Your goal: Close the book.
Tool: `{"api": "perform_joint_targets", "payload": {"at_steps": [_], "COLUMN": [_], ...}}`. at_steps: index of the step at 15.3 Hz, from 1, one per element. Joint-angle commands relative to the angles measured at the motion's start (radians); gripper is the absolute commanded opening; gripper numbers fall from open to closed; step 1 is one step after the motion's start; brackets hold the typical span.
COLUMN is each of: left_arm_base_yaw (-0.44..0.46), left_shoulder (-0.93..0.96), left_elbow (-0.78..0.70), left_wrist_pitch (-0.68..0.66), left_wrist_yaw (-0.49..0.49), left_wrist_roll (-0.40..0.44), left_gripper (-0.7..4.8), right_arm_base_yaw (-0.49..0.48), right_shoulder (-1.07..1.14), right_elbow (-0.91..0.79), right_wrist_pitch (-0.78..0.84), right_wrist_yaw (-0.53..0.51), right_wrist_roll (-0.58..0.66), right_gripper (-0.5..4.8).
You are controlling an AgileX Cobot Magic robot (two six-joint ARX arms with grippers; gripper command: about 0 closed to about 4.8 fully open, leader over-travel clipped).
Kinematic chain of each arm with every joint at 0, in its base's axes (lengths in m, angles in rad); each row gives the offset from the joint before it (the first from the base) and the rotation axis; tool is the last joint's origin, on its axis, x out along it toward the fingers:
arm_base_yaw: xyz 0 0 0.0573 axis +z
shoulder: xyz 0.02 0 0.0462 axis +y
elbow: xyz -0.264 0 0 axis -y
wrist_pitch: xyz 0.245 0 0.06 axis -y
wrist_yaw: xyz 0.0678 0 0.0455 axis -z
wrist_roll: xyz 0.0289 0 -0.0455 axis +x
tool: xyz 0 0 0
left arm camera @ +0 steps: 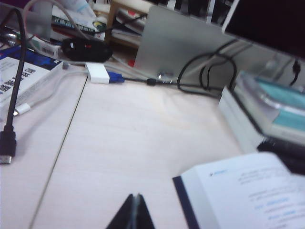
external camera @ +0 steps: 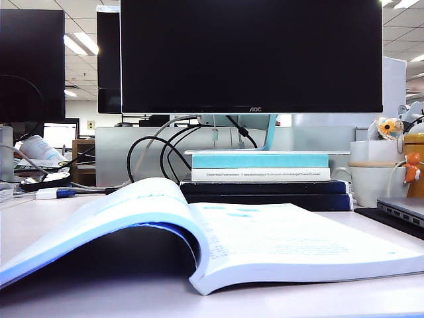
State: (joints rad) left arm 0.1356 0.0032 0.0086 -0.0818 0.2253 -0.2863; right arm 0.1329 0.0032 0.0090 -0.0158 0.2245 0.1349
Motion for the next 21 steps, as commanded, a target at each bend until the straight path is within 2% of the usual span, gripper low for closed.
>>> {"api": "perform_joint_targets", "payload": {"at_steps": [1, 2, 3, 5, 7, 9, 10, 11, 14, 16, 18, 19, 20, 21], "left_arm_base_yaw": [0.002, 0.001, 0.001, 0.002, 0.002, 0.002, 0.001, 0.001, 0.000, -0.018, -0.108, -0.163, -0.262, -0.362], "left_shoulder": [-0.003, -0.003, -0.003, 0.000, 0.082, 0.161, 0.268, 0.291, 0.403, 0.422, 0.453, 0.507, 0.595, 0.650], "left_elbow": [0.006, 0.008, 0.023, 0.143, 0.324, 0.406, 0.516, 0.542, 0.700, 0.784, 0.825, 0.845, 0.881, 0.890], "left_wrist_pitch": [0.024, 0.024, 0.019, 0.015, 0.008, -0.024, -0.108, -0.129, -0.212, -0.290, -0.277, -0.280, -0.298, -0.289], "left_wrist_yaw": [0.000, 0.005, 0.004, -0.027, -0.094, -0.089, -0.063, -0.060, 0.003, -0.001, -0.029, -0.053, -0.108, -0.219], "left_wrist_roll": [-0.045, -0.088, -0.095, -0.087, -0.024, -0.022, -0.001, 0.012, 0.021, 0.022, -0.002, -0.002, -0.002, 0.005], "left_gripper": [-0.06, -0.06, -0.06, -0.06, -0.06, -0.06, -0.06, -0.06, -0.06, -0.06, -0.06, -0.06, -0.06, -0.06], "right_arm_base_yaw": [0.000, 0.000, 0.000, 0.000, 0.000, 0.000, 0.000, 0.000, 0.000, 0.000, 0.006, 0.007, 0.007, 0.007], "right_shoulder": [-0.002, -0.002, -0.002, -0.002, 0.013, 0.045, 0.126, 0.151, 0.377, 0.523, 0.657, 0.698, 0.752, 0.776], "right_elbow": [-0.002, -0.002, -0.001, 0.033, 0.118, 0.167, 0.248, 0.271, 0.502, 0.645, 0.753, 0.780, 0.815, 0.828], "right_wrist_pitch": [0.020, 0.020, 0.019, 0.016, 0.014, 0.014, 0.010, 0.006, -0.098, -0.160, -0.167, -0.170, -0.175, -0.175], "right_wrist_yaw": [0.002, 0.002, -0.003, -0.041, -0.013, -0.013, -0.024, -0.030, -0.160, -0.239, -0.378, -0.410, -0.442, -0.473], "right_wrist_roll": [0.034, 0.051, 0.054, 0.101, 0.104, 0.100, 0.100, 0.100, -0.001, -0.016, -0.032, -0.031, -0.031, -0.031], "right_gripper": [-0.01, -0.01, -0.01, -0.02, -0.03, -0.03, -0.03, -0.03, -0.02, -0.02, -0.02, -0.02, -0.02, -0.02]}}
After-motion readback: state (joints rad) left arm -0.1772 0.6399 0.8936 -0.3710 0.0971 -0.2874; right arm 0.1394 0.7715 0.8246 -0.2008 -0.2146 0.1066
